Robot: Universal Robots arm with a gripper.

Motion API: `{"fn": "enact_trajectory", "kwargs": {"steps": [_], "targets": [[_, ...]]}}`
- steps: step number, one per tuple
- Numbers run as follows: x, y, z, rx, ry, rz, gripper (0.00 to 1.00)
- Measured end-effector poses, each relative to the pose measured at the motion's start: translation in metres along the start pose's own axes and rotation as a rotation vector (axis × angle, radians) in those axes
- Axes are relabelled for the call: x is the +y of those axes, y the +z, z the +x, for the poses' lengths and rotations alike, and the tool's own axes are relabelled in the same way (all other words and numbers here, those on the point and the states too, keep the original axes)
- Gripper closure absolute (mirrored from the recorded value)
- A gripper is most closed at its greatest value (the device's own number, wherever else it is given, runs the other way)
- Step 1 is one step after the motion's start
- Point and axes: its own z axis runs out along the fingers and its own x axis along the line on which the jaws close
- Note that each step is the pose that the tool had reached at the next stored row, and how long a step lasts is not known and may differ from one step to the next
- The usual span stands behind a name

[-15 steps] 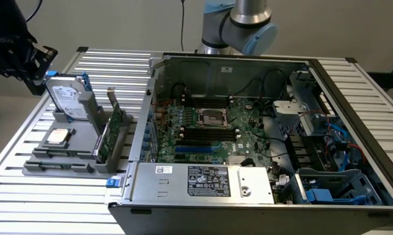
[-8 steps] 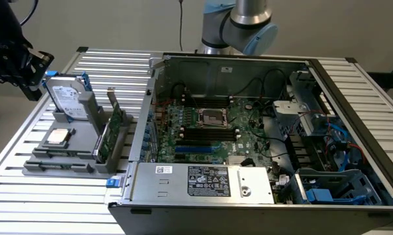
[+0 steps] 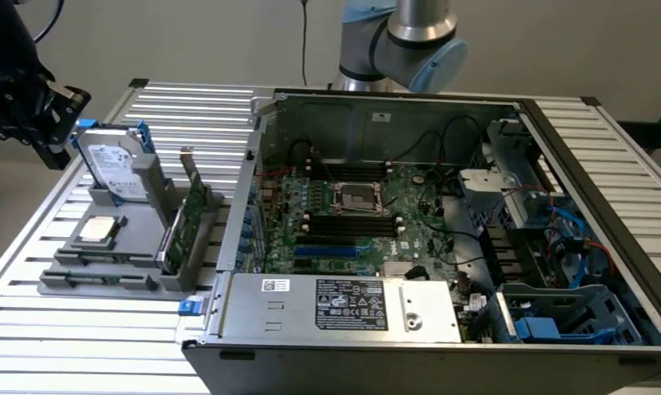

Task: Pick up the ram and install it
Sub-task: 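Reach for the ram, then pick up the ram and move it above insertion slot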

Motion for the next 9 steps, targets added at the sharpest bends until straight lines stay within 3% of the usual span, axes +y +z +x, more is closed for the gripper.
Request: {"fn": "enact_trajectory", "kwargs": {"steps": [9], "targets": [[0.0000, 0.0000, 0.0000, 0.0001, -0.005, 0.0002, 0.89]]}}
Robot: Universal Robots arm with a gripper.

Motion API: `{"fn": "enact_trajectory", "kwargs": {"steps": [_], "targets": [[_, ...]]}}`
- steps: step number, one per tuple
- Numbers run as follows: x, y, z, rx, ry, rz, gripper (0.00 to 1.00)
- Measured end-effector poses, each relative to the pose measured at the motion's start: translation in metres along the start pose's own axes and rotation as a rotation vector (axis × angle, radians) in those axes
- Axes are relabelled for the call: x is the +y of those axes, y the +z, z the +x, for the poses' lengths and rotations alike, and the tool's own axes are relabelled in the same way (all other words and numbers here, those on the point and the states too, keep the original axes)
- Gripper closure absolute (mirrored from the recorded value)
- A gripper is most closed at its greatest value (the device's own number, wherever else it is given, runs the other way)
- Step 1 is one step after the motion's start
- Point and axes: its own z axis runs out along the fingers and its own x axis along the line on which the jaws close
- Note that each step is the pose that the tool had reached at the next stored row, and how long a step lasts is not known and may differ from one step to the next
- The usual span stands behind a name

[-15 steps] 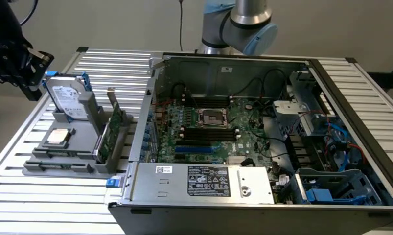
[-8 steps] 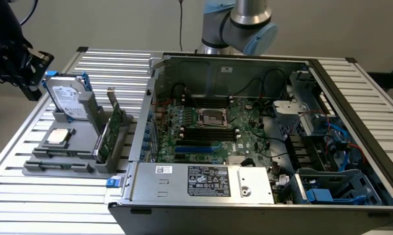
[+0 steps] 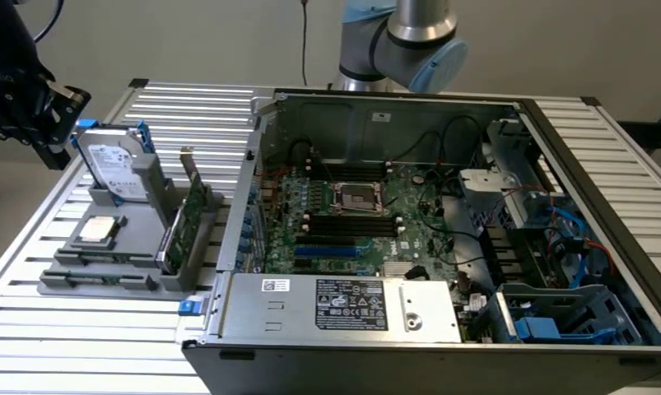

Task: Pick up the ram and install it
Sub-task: 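Pick up the ram and move it above insertion slot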

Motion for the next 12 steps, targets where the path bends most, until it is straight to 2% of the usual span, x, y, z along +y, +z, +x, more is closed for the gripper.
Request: {"fn": "enact_trajectory", "kwargs": {"steps": [9, 12], "targets": [[0.0000, 0.0000, 0.0000, 0.0002, -0.005, 0.0002, 0.89], [0.0000, 0.0001, 0.0000, 0.0004, -0.040, 0.0011, 0.89]]}}
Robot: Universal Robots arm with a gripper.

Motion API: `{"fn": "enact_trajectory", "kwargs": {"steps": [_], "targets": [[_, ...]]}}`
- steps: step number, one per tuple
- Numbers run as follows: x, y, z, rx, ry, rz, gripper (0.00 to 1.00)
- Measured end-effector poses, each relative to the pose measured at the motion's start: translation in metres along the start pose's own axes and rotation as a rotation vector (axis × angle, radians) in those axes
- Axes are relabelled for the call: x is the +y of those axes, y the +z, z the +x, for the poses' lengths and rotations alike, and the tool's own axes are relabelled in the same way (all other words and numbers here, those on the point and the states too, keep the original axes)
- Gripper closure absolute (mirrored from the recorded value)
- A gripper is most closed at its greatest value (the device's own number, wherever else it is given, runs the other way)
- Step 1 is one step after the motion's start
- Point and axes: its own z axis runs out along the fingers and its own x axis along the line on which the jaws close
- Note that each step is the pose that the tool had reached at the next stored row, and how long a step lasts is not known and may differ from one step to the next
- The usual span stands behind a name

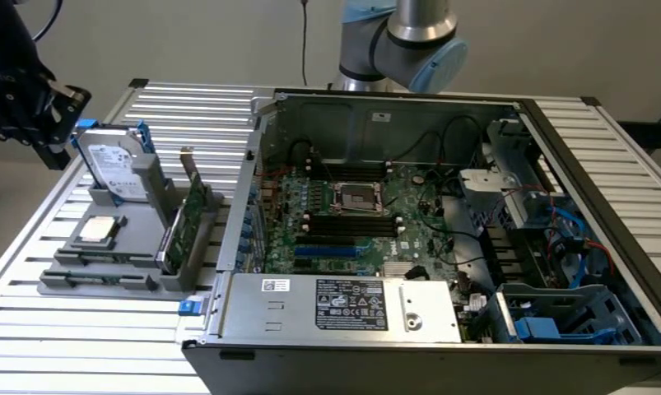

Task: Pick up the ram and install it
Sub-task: 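Pick up the ram and move it above insertion slot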

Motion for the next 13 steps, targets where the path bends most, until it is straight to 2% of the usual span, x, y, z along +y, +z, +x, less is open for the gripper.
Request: {"fn": "enact_trajectory", "kwargs": {"steps": [6, 13], "targets": [[0.0000, 0.0009, 0.0000, -0.0072, -0.110, 0.0040, 0.89], [-0.0002, 0.0044, -0.0001, -0.0277, -0.232, 0.0097, 0.89]]}}
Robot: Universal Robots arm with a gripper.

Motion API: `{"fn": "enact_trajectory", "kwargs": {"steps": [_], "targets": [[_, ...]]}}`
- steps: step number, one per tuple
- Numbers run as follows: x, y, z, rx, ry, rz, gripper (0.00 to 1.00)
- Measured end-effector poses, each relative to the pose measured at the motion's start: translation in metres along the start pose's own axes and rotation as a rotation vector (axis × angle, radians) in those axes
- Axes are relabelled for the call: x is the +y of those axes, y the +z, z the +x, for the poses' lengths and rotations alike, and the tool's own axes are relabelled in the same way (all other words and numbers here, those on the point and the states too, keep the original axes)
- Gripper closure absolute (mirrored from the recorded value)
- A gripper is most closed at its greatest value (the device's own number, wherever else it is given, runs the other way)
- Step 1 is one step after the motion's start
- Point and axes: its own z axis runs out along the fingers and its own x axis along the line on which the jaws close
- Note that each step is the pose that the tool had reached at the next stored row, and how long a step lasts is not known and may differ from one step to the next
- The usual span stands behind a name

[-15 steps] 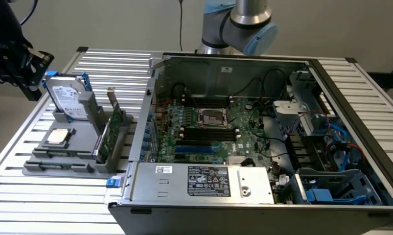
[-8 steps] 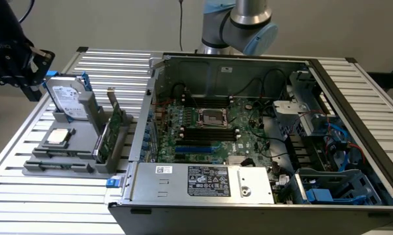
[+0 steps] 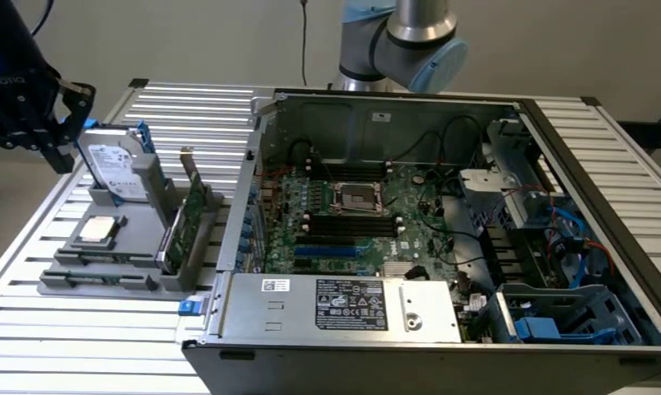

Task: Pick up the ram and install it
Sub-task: 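Pick up the ram and move it above insertion slot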

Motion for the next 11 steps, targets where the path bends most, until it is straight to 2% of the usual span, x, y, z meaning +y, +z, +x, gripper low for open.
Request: {"fn": "enact_trajectory", "kwargs": {"steps": [11], "targets": [[-0.0003, 0.0070, 0.0000, -0.0423, -0.156, 0.0128, 0.89]]}}
